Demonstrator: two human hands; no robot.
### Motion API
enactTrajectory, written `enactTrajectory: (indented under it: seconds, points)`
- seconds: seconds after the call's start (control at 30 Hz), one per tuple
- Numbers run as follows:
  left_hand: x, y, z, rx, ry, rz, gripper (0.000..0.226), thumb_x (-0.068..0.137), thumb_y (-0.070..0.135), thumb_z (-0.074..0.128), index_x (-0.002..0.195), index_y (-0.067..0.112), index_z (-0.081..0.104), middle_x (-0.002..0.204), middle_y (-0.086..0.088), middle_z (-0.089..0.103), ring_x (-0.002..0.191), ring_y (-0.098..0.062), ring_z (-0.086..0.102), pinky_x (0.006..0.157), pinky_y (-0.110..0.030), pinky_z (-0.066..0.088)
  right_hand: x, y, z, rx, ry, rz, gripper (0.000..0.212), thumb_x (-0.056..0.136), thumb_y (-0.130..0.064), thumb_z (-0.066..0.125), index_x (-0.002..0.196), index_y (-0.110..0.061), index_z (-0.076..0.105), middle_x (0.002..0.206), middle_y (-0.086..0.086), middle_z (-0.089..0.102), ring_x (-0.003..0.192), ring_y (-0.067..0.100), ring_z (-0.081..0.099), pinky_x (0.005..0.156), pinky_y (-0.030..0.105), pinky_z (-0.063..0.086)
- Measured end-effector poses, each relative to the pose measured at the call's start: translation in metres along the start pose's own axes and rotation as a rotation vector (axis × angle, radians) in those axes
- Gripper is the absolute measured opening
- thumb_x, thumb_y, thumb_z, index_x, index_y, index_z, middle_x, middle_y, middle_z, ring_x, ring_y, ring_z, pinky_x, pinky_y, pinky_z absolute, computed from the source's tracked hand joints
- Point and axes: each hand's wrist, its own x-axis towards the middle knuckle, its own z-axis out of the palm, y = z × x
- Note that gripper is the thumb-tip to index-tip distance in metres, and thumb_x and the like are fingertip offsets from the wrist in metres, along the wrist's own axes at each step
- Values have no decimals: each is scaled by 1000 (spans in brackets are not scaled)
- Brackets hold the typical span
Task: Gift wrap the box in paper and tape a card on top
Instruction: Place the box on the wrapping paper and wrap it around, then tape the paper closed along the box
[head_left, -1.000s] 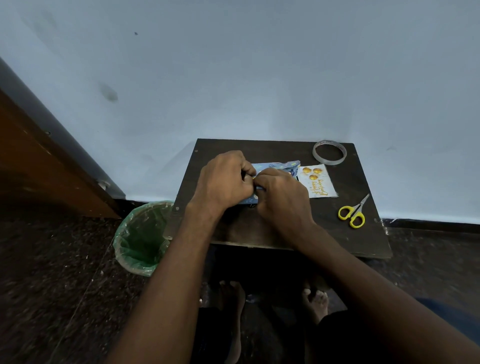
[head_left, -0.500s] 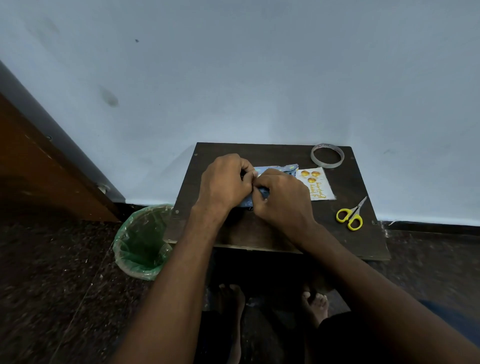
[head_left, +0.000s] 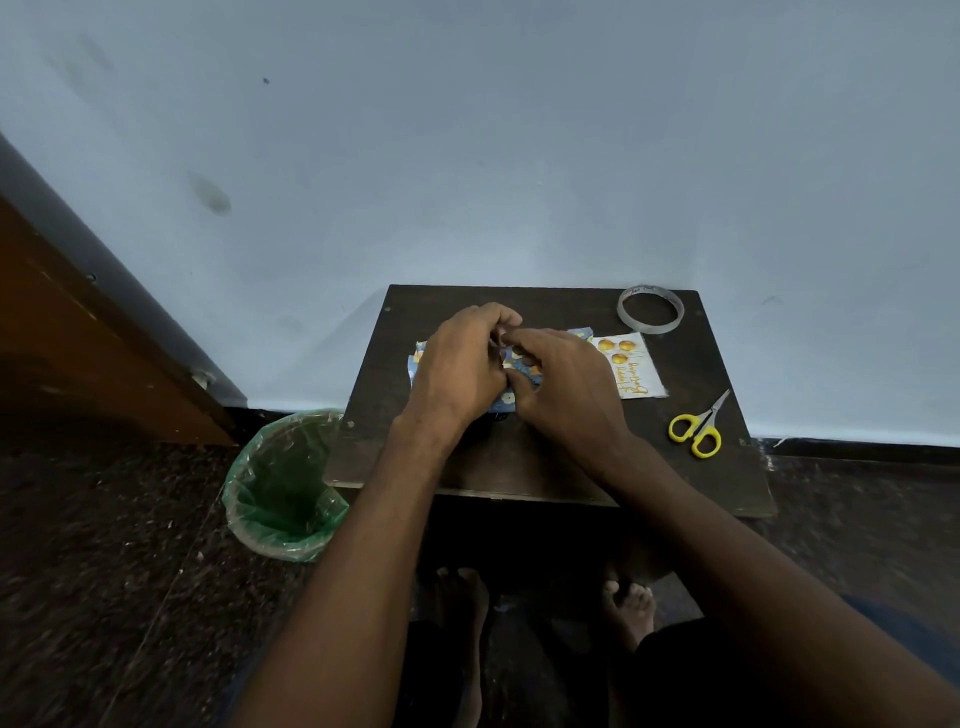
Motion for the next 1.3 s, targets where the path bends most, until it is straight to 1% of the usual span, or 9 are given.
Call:
enactTrajectory:
  seconds: [0.23,0.33,0.43,0.53,0.67,0.83,1.0,1.17,1.3]
  points:
    - [-3,6,11,84,105,-69,26,93,14,67,110,32,76,100,10,76,97,-14,69,76,-29,48,4,5,-9,176,-27,10,36,81,-9,72,115,-19,77,99,-6,77,88,9,71,80,35,60]
    - [2,3,18,66,80,-98,30,91,6,69,108,30,78,101,8,70,95,-14,68,80,-31,53,11,16,-23,282,179,132,21,86,-8,72,103,-16,81,92,-7,79,79,5,72,77,27,60]
    - [5,1,25,-50,52,-25,46,85,-12,60,108,23,79,106,2,66,95,-16,65,88,-39,57,18,49,-46,95,353,284,16,86,-9,70,94,-18,81,90,-5,79,82,13,72,76,27,52]
    - [4,2,29,-103,32,65,57,80,-22,54,112,18,78,110,-2,66,97,-18,63,91,-40,56,19,89,-59,-99,213,387,28,81,-1,66,101,-14,81,106,5,79,101,28,70,85,34,50]
    - [5,6,31,-129,11,103,61,78,-25,51,114,16,78,112,-3,67,96,-18,62,90,-37,56,21,114,-60,-186,48,417,43,88,0,64,126,-16,74,128,9,72,123,32,60,98,43,50]
    - [4,7,33,-155,23,130,61,77,-26,47,113,12,78,111,-2,69,97,-11,62,88,-24,54,21,126,-53,-280,-11,425,36,89,5,59,116,-10,77,114,15,73,119,36,55,81,42,50]
    - [4,5,32,-178,18,119,64,77,-26,46,115,14,78,112,0,70,98,-8,63,87,-20,54,24,127,-49,-315,10,406,21,88,7,59,97,-2,76,102,18,72,112,39,54,72,36,39]
    - [2,7,32,-197,22,87,62,78,-25,48,115,14,78,111,2,70,98,-8,64,86,-19,55,24,118,-49,-313,114,368,29,89,3,63,113,-7,76,115,15,71,115,37,56,82,44,50]
    - [3,8,32,-230,28,47,65,75,-25,46,116,14,78,108,3,70,95,-6,62,81,-16,52,30,86,-46,-289,253,248,24,84,0,64,104,-11,73,102,11,70,97,34,62,72,38,46]
